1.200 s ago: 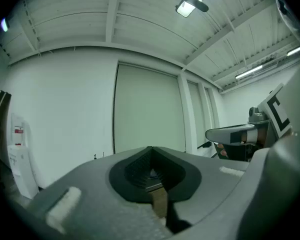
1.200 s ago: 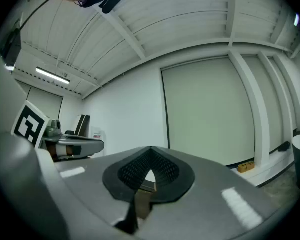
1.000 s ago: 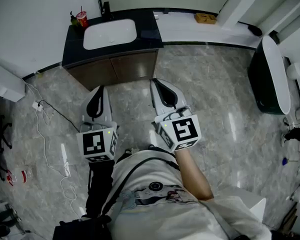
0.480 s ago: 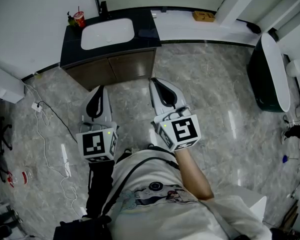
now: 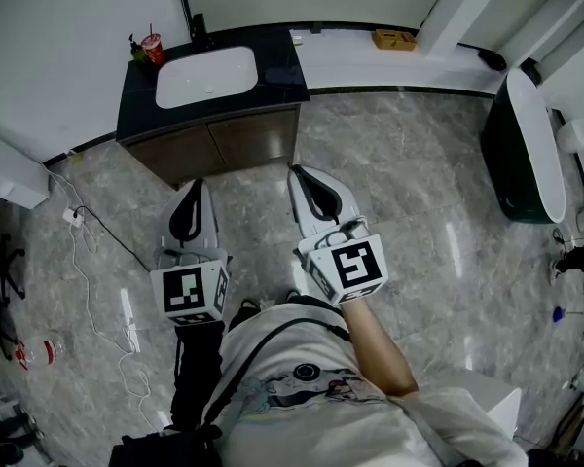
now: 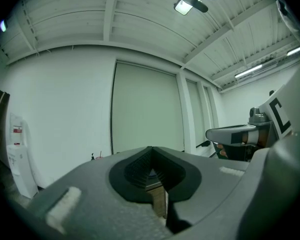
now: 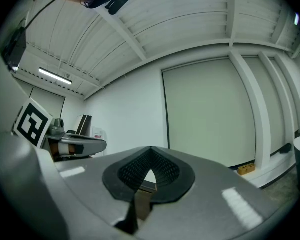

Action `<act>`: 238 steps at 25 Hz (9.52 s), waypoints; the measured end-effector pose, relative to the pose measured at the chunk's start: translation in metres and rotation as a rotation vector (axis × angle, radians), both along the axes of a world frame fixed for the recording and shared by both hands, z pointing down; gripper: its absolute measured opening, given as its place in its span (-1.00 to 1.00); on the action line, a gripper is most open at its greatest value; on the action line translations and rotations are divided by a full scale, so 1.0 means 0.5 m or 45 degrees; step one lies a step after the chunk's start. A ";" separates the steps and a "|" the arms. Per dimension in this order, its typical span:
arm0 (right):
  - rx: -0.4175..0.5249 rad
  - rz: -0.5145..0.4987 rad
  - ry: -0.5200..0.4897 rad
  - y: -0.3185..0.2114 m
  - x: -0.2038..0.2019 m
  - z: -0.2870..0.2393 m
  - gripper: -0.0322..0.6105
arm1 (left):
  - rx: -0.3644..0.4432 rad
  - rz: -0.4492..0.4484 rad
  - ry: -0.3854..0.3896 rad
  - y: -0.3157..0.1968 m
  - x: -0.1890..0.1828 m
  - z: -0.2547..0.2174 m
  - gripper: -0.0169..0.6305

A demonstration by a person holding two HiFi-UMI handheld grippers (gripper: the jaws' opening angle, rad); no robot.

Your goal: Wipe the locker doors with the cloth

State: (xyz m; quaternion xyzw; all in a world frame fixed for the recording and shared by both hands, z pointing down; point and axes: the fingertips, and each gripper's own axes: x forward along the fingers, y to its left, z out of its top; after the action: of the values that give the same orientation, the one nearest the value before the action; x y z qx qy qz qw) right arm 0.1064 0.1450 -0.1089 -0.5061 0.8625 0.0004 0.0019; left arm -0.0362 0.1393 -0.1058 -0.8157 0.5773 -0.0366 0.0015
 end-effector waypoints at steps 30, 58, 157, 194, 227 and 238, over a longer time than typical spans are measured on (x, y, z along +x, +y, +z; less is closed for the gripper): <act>-0.068 0.031 0.058 -0.478 0.016 0.087 -0.89 | -0.076 0.015 0.009 -0.510 -0.084 0.074 -0.96; -0.502 -0.191 0.247 -0.867 0.066 0.432 -0.72 | -0.402 -0.043 -0.012 -0.808 -0.006 0.284 -0.96; -0.239 -0.030 0.486 -0.583 0.079 0.601 -0.56 | -0.342 -0.202 -0.078 -0.381 -0.202 0.529 -0.96; 0.573 0.156 0.683 -0.787 0.134 1.060 -0.55 | -0.107 -0.365 -0.094 -0.412 -0.251 1.354 -0.94; 0.028 -0.023 0.790 -0.817 0.123 1.774 -0.55 | -0.136 -0.480 -0.171 -0.324 -0.284 1.379 -0.94; -0.019 -0.069 0.839 -0.817 0.097 1.814 -0.55 | -0.161 -0.493 -0.187 -0.319 -0.283 1.388 -0.94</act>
State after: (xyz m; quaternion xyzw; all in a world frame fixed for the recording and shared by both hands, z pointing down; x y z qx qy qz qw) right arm 0.1551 -0.2637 0.7983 -0.4557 0.8298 0.1578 -0.2809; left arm -0.1777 -0.0202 0.5882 -0.6833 0.7180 -0.1318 -0.0145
